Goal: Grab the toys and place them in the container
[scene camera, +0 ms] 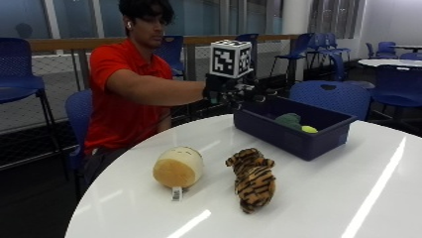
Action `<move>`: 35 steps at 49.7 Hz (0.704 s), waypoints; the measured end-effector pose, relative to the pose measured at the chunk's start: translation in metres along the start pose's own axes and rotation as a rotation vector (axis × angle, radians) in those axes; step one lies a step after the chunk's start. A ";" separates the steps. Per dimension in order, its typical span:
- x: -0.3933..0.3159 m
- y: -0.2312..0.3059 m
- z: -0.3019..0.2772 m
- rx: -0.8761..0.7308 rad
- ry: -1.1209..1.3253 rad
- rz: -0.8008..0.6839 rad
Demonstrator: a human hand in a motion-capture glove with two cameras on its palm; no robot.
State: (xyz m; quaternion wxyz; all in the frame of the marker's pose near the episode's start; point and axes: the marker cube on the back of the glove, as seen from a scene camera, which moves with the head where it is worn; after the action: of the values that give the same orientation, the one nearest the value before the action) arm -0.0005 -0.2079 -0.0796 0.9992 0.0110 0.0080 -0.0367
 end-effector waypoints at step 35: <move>0.186 0.065 0.069 -0.126 0.031 0.340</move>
State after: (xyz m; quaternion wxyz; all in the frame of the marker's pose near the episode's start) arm 0.1903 -0.1586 -0.0124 0.9895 -0.0501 0.0234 0.1335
